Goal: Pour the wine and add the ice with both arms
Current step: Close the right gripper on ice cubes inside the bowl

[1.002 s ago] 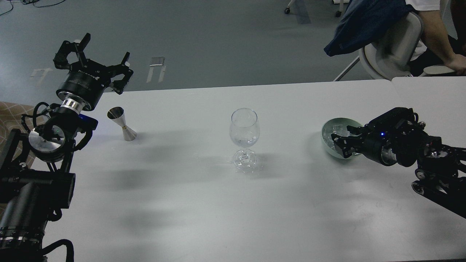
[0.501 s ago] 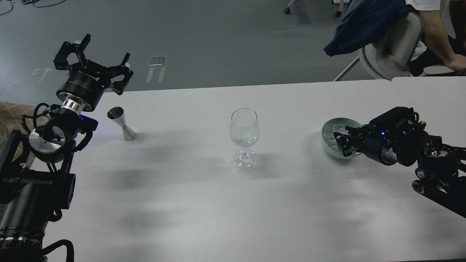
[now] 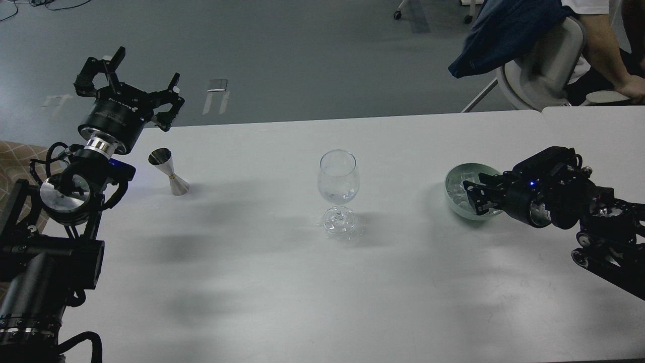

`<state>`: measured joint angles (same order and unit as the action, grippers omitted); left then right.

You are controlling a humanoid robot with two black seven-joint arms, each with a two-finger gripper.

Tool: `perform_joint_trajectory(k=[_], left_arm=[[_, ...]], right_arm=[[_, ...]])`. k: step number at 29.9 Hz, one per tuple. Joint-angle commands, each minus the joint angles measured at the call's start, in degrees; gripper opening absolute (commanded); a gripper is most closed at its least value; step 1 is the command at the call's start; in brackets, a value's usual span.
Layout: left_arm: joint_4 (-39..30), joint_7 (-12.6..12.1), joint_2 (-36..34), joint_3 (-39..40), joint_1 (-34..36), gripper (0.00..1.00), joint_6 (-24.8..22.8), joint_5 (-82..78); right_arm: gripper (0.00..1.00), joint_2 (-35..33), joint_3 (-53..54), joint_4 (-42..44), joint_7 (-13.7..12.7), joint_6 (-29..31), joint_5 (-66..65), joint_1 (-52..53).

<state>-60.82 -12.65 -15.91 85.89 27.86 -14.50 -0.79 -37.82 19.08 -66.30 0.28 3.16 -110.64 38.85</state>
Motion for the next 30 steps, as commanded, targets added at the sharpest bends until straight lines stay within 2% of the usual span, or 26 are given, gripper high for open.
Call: perform_joint_trajectory(k=[1,15,21,30], left_arm=[[0.17,0.08,0.0,-0.02,-0.09,0.97,-0.09,0.0],[0.35,0.0,0.09,-0.02,-0.09,0.97,-0.26,0.0],[0.35,0.0,0.18,-0.02,-0.09,0.97,-0.26,0.0],[0.35,0.08,0.0,0.07,-0.09,0.97,-0.26,0.09]], right_arm=[[0.39,0.46,0.17,0.56,-0.02,-0.08,-0.1,-0.18],[0.4,1.52,0.26,2.4,-0.02,-1.48,-0.01,0.0],[0.44,3.36,0.26,4.07,0.07,-2.1,-0.1,0.08],[0.43,3.89,0.17,4.16,-0.02,-2.1,-0.01,-0.09]])
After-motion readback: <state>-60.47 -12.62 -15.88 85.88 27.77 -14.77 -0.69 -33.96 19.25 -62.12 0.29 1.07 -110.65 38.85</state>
